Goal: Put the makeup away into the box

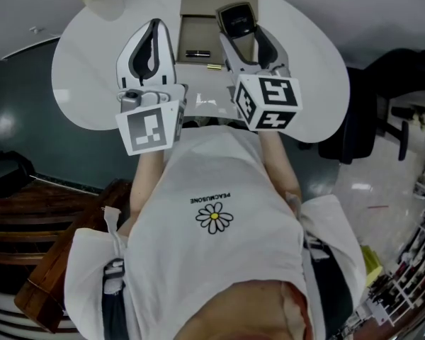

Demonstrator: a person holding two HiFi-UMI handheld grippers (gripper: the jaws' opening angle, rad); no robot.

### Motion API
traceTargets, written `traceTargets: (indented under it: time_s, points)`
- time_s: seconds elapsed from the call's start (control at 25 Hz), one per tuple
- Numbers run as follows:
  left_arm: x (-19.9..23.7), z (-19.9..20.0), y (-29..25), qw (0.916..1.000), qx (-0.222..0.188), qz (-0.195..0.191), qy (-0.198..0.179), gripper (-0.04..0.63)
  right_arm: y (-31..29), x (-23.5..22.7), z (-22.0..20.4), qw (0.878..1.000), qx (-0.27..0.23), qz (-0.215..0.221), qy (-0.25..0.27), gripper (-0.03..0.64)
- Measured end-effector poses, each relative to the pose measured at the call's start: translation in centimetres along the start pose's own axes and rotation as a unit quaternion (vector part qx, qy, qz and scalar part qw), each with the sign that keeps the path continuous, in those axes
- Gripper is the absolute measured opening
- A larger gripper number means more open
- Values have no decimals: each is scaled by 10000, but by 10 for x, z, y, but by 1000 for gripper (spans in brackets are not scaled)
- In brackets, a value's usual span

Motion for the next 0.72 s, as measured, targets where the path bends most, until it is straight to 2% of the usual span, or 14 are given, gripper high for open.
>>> traceTargets:
  time_s: [0.16, 0.36, 0.72]
  points:
    - [4, -4, 1, 9999, 59, 88, 18, 20, -31, -17, -31, 9964, 772, -327, 114, 293]
    - [9, -8, 4, 9997, 123, 191, 84, 20, -66, -41, -82, 9818, 1759, -713, -108, 293]
    - [18, -15, 10, 9990, 260, 359, 84, 20, -111, -70, -127, 9571, 2620, -1240, 34, 293]
Point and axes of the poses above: the fingertips, and each gripper's own axes: y backward along the fingers, x to its left, z out of its top, the point moved 5 cm from there along y, backward along the fingers, and after that the axes turned 12 degrees about -y, right-handed, at the moved point
